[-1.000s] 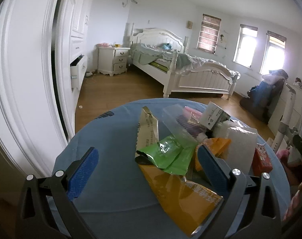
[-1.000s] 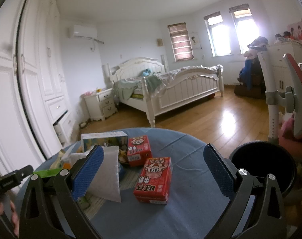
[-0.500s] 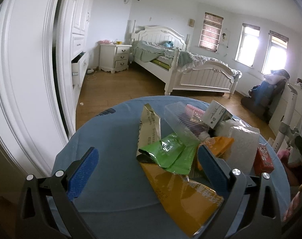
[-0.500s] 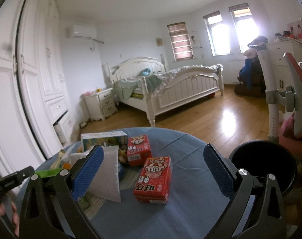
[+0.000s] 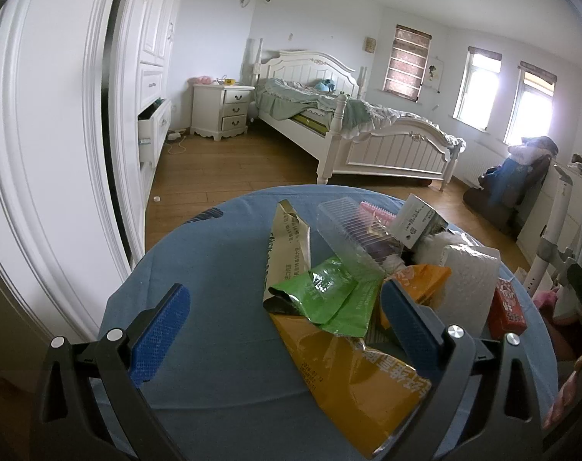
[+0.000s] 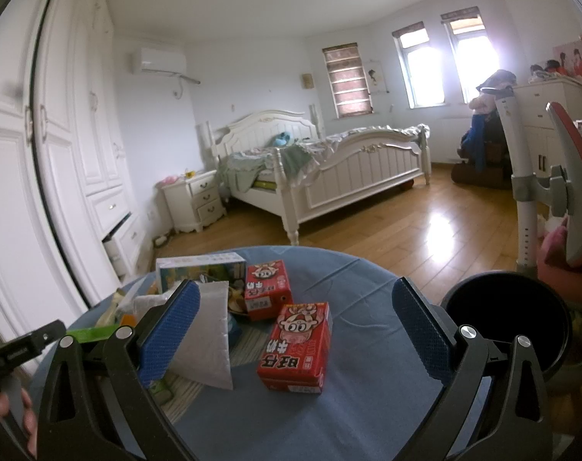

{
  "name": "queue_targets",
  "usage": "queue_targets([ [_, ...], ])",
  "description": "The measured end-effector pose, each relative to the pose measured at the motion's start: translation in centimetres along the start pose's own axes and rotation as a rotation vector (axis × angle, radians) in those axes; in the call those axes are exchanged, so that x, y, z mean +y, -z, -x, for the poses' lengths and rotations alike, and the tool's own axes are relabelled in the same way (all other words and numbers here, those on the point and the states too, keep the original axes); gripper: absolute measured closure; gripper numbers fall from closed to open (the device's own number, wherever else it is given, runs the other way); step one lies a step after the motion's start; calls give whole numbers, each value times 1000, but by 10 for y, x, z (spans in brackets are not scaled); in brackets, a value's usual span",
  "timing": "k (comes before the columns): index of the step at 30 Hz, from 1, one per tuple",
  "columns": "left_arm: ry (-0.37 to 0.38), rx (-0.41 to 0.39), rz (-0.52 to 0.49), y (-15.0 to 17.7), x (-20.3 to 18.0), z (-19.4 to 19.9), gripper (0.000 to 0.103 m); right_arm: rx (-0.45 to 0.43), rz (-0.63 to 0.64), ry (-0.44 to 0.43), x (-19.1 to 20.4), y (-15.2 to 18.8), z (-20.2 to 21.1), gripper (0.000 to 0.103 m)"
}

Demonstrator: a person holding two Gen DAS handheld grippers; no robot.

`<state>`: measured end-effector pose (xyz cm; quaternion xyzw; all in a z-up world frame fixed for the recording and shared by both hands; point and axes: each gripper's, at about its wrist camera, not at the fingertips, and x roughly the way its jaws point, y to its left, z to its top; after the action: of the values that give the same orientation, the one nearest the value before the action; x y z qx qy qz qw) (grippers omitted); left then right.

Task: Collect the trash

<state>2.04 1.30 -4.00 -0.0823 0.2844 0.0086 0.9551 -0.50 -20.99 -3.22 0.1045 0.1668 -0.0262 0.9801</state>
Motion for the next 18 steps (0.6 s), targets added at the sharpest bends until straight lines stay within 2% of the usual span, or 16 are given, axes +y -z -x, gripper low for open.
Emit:
queue_targets([
  [18, 3, 1, 1, -1, 3, 0, 5, 0, 0, 0, 0, 0, 2, 4],
])
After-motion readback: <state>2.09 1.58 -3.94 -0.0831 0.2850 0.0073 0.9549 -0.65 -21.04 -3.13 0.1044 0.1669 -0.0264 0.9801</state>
